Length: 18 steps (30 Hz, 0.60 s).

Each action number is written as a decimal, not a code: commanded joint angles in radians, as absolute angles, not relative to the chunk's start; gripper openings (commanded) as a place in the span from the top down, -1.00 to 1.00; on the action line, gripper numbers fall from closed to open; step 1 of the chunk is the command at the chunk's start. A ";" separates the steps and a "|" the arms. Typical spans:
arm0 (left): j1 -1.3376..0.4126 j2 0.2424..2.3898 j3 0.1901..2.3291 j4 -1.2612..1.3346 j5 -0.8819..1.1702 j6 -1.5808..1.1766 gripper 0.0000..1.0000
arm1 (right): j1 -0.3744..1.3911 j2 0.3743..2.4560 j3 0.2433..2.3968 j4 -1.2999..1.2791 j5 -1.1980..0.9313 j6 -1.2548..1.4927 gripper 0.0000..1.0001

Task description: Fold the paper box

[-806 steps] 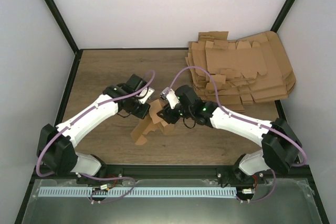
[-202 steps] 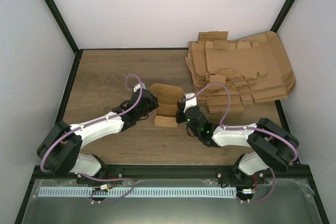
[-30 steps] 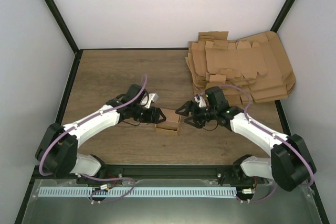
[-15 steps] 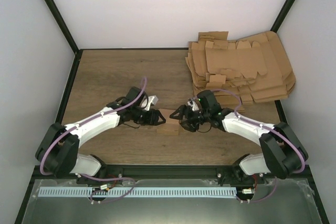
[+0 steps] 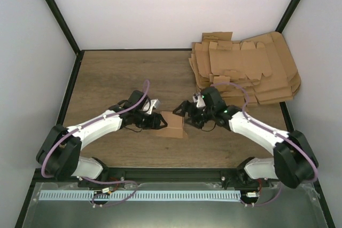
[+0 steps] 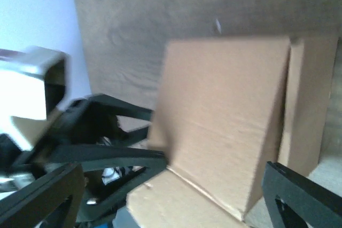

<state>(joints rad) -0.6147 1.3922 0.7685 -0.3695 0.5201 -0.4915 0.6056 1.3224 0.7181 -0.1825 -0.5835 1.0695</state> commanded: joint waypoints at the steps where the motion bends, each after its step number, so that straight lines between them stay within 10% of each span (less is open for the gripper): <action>1: -0.614 1.396 0.785 -0.391 0.496 -0.454 -0.14 | 0.587 1.203 0.830 -0.364 -0.374 0.851 -0.96; 18: -0.617 1.457 0.785 -0.449 0.450 -0.378 -0.14 | 0.583 1.421 0.972 -0.017 0.110 0.660 -1.00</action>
